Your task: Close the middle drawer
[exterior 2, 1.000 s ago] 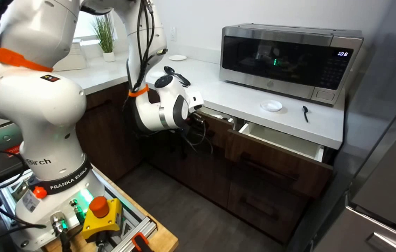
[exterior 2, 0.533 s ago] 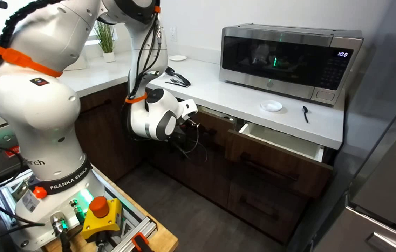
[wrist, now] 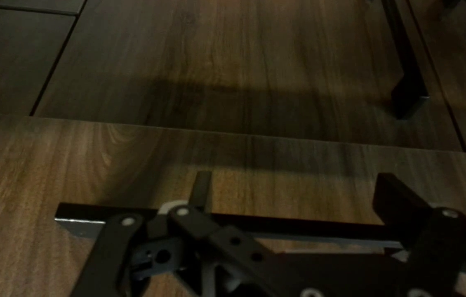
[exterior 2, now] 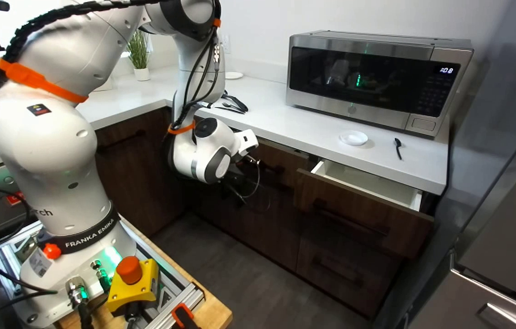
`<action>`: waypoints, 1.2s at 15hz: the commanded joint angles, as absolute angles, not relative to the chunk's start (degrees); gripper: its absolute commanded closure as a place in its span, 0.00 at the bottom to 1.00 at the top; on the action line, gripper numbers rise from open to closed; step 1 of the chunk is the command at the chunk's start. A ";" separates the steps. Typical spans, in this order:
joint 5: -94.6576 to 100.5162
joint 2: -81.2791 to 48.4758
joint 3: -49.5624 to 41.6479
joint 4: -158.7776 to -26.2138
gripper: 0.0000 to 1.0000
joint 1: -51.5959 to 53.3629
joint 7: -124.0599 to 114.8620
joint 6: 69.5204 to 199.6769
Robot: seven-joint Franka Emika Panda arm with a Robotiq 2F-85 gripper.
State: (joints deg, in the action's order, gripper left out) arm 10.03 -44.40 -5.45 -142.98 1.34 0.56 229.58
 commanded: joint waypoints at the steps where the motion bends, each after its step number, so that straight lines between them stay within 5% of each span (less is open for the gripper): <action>1: 8.32 -45.41 -3.52 -138.41 0.00 -0.44 2.19 227.64; 9: 5.02 -45.37 -3.09 -134.36 0.00 0.83 2.55 221.26; 18: 22.48 -23.65 -1.35 -162.71 0.00 -5.97 6.25 214.66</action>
State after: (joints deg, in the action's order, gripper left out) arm 17.30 -34.59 -2.35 -151.63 -2.19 4.01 217.77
